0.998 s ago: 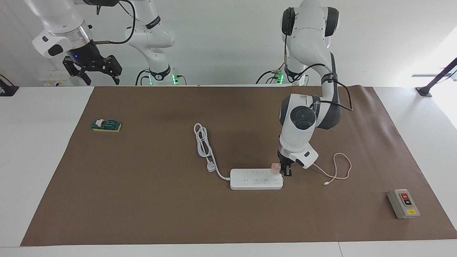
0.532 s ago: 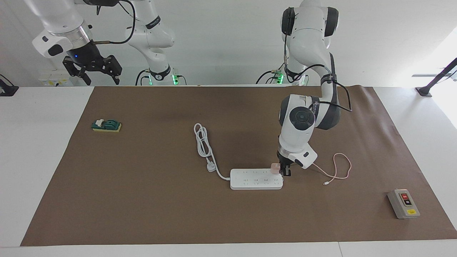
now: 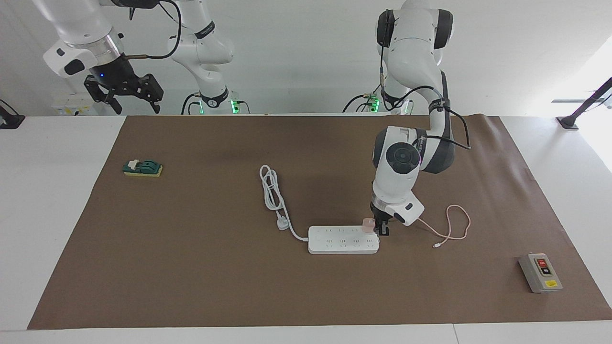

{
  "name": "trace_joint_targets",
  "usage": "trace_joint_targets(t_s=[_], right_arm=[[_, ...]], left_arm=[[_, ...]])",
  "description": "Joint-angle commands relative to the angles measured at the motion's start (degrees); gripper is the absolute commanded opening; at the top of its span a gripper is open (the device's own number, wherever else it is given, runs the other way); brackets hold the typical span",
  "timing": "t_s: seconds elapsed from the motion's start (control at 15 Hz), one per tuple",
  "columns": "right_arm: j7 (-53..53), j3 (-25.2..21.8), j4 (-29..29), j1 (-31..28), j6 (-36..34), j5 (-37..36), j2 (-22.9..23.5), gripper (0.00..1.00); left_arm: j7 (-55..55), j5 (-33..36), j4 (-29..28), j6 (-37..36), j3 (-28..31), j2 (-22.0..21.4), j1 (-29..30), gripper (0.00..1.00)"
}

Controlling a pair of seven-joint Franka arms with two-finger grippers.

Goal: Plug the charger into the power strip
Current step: 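Push the charger prongs into the socket with the left gripper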

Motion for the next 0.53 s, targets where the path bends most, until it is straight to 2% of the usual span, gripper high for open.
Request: trace_joint_targets(t_s=[0.0, 0.47], right_arm=[[-1.09, 0.77, -0.32, -1.42, -0.67, 0.41, -0.63, 1.0], [-1.09, 0.77, -0.32, -1.42, -0.67, 0.41, -0.63, 1.0]], left_arm=[[0.62, 0.7, -6.04, 4.64, 0.73, -1.21, -1.17, 0.0], [0.62, 0.7, -7.19, 6.94, 0.73, -0.95, -1.25, 0.0]])
